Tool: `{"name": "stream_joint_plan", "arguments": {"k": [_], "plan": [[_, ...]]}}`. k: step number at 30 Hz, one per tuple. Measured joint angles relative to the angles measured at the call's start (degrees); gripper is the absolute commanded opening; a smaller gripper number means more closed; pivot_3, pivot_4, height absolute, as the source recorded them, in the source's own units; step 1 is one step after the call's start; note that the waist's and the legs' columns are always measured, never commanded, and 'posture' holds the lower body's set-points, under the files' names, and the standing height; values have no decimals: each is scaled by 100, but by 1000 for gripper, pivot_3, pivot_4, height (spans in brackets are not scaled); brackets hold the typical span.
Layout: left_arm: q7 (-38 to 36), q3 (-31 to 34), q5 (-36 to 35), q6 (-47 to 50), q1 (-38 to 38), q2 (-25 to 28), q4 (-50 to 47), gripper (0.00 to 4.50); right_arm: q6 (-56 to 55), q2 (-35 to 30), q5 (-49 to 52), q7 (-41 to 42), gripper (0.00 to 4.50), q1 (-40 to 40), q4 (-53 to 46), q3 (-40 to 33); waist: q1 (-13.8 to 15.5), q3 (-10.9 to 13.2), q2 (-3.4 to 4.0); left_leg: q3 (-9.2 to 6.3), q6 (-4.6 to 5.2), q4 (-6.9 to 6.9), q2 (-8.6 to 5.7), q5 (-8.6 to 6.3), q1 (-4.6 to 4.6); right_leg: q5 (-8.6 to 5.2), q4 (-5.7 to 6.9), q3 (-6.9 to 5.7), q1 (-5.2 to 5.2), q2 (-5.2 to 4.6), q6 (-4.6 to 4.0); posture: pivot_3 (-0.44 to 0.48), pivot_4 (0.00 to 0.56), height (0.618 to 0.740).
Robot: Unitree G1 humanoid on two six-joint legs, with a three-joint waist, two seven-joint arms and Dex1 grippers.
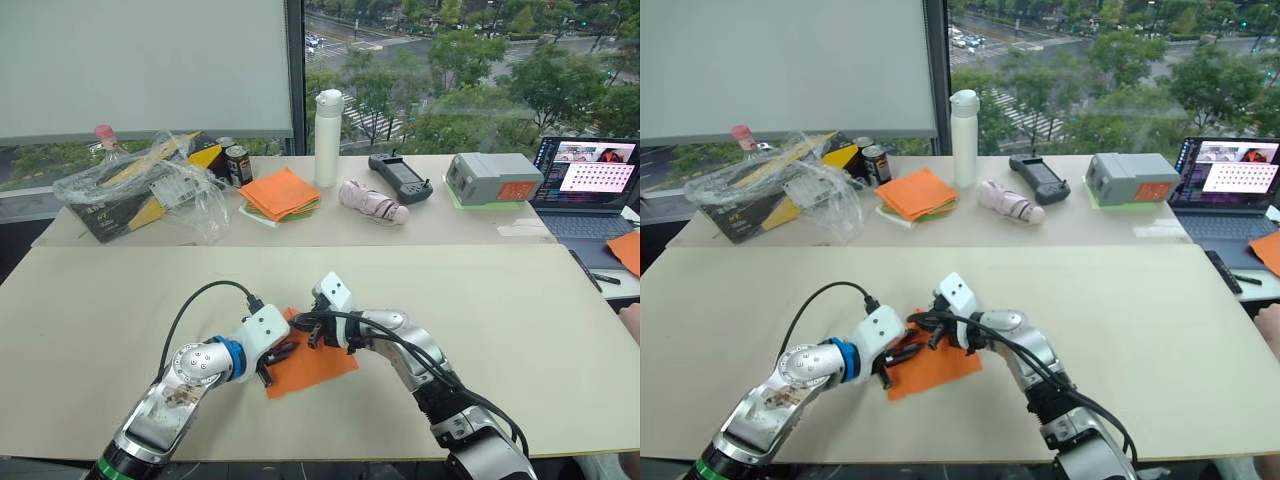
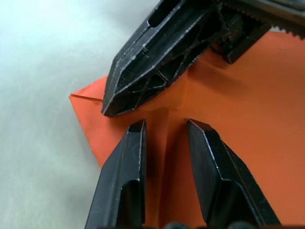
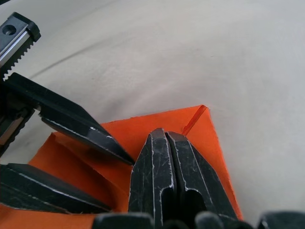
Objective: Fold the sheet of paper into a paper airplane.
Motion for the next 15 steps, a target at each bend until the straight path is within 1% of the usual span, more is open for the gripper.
{"name": "stream_joint_plan", "arguments": {"k": [3,9,15], "plan": [[-75,109,-167,158,24,47,-41,1422,0,0,0,0,1,0,-2,5,0,0,0,0,0,0,0,0,0,0,0,0,-1,0,0,0,150,740],[-195,565,-635,530,122,84,-115,1422,-2,0,0,1,1,3,-9,12,-1,1,1,-1,0,0,1,0,-1,0,0,0,-2,0,0,0,150,740],[-411,1073,-1289,831,183,172,-173,1422,-20,5,-5,4,1,3,-1,17,-10,1,1,-1,0,0,1,0,-1,0,1,0,-3,0,0,0,150,740]]}}
